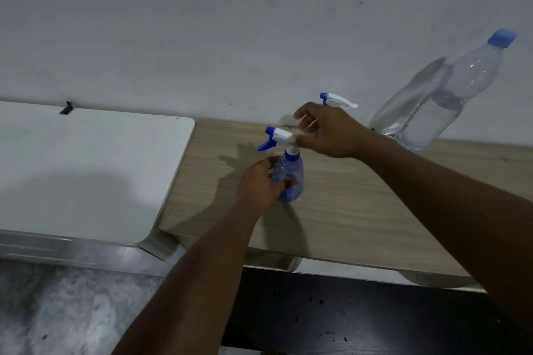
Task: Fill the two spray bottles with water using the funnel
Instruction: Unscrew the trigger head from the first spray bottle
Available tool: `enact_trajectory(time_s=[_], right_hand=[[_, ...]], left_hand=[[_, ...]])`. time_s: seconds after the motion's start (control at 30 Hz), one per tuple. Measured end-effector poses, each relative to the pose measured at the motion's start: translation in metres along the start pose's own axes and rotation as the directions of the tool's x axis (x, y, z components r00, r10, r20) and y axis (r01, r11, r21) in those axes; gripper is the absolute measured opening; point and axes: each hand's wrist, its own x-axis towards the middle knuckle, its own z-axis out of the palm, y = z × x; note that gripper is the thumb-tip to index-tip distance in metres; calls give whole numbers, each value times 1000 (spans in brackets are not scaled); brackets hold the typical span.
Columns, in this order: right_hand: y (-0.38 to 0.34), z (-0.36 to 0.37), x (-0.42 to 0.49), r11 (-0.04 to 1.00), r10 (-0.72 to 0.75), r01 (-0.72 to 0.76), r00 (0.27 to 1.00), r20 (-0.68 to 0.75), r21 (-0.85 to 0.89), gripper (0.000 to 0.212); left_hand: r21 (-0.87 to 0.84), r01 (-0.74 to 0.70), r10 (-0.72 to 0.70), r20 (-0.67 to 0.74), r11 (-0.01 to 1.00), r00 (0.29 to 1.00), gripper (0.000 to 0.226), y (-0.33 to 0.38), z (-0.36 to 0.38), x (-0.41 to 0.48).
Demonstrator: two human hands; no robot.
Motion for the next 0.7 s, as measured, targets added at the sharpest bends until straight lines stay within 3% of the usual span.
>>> enact_trajectory(time_s=[0.17,0.27,0.43,0.7], right_hand=[[-4,39,2,987,-15,15,1000,-4,-158,46],[-6,49,4,988,2,-4,1000,-12,-153,33],[-2,48,4,993,-5,12,998,61,-115,37],[0,50,-2,1000,0,0,1000,-19,7,30]], left_hand=[[-22,-15,14,-32,1000,999,52,-1,1,-2],[-16,-35,35,-38,999,999,54,-4,2,-2],[-4,-17,17,-10,1000,1000,67,-4,3,0],[-13,-11,10,-16,1000,1000,71,-4,0,2]])
